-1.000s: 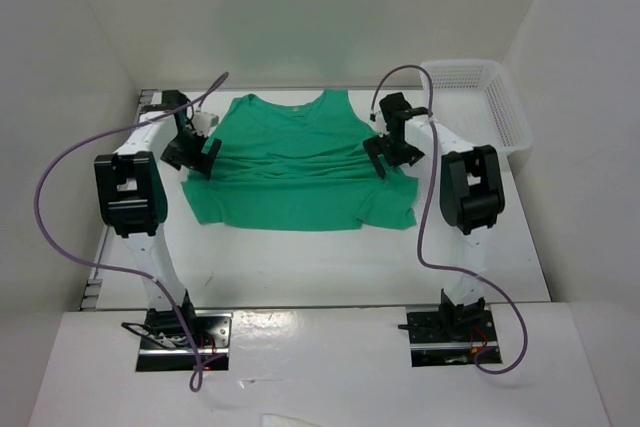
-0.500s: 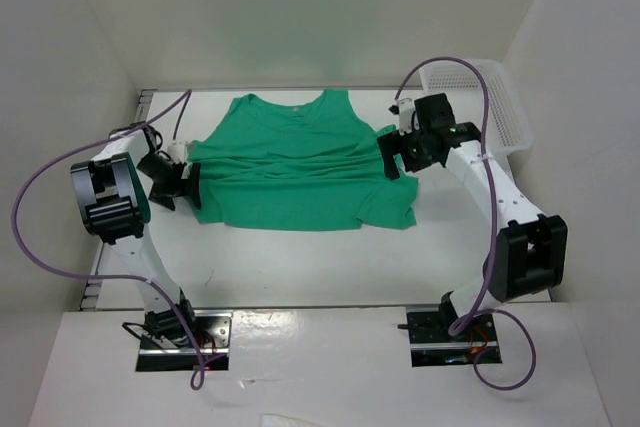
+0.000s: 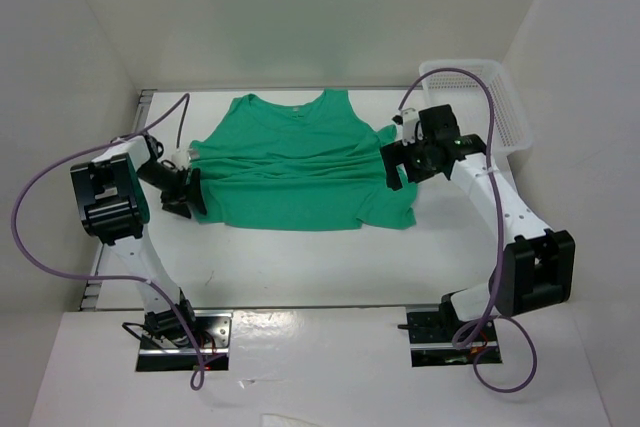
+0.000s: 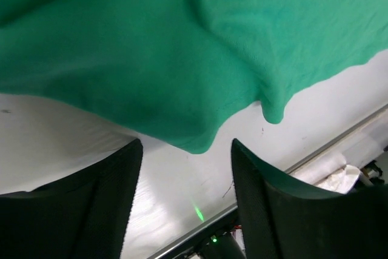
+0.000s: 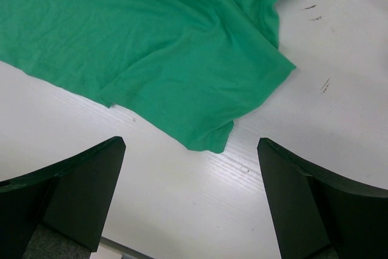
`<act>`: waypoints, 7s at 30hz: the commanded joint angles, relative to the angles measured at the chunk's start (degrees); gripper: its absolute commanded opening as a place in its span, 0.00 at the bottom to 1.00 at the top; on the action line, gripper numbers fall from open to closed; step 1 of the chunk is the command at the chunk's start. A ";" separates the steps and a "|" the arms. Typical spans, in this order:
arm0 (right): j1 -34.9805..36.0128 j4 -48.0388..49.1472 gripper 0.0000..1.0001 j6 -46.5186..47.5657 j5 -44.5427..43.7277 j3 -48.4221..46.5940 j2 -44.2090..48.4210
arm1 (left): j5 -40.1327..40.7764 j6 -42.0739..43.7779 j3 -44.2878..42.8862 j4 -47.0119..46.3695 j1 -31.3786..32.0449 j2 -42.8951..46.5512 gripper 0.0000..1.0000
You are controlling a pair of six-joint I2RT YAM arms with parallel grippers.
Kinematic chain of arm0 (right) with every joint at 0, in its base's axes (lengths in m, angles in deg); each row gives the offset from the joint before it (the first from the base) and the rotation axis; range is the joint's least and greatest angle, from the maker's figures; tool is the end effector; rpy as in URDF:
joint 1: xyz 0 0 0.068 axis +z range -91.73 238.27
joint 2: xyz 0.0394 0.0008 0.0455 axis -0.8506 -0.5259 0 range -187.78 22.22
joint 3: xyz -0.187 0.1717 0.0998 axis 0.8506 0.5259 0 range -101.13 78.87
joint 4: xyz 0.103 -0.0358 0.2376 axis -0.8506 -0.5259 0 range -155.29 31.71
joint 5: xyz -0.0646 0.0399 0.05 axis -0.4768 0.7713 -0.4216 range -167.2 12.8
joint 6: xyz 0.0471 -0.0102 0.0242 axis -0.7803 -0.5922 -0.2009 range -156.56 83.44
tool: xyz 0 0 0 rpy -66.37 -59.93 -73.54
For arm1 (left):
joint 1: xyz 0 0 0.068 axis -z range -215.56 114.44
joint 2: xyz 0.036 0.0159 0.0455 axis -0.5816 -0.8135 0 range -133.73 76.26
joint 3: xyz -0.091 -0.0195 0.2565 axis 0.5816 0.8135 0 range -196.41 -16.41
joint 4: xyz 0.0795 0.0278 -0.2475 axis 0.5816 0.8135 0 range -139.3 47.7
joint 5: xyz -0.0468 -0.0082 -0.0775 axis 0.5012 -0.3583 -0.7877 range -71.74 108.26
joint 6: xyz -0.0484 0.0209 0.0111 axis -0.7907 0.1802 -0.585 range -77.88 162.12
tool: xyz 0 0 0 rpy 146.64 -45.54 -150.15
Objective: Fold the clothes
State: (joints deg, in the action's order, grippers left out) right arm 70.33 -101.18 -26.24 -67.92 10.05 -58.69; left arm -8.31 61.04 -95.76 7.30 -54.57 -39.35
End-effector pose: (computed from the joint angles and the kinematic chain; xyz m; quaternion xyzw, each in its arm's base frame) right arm 0.2853 0.0668 0.2921 -0.2084 0.9277 0.0817 0.2987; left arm 0.3474 0.1029 0.1494 -0.0065 0.9729 -0.2251 0.0517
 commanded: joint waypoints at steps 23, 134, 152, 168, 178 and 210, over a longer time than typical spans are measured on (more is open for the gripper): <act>-0.45 2.90 0.99 -0.22 -0.49 1.93 3.30 | 6.60 -4.85 -0.52 -1.59 2.31 6.97 0.00; 1.74 3.43 0.99 0.83 -2.07 2.46 -1.53 | 19.18 -10.13 -30.95 1.50 14.68 0.75 0.15; 3.94 3.43 0.99 0.83 -2.60 2.46 -2.59 | 1.97 -19.26 -8.73 -11.24 9.08 6.10 0.52; 4.47 3.43 0.99 0.83 -3.83 2.99 -3.65 | -19.22 -22.78 -5.02 -18.45 -3.49 -2.51 0.54; 4.47 3.43 0.99 0.83 -4.36 2.99 -4.79 | -21.51 -24.72 -5.02 -23.99 -4.11 -4.35 0.53; 4.47 3.43 0.99 0.83 -4.88 2.99 -5.84 | -28.01 -25.77 -6.69 -27.68 -4.11 -6.12 0.42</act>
State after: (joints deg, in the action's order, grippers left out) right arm 74.26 -99.78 -25.97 -72.30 12.87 -64.46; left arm -32.64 35.55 -100.44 -19.21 -58.65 -46.56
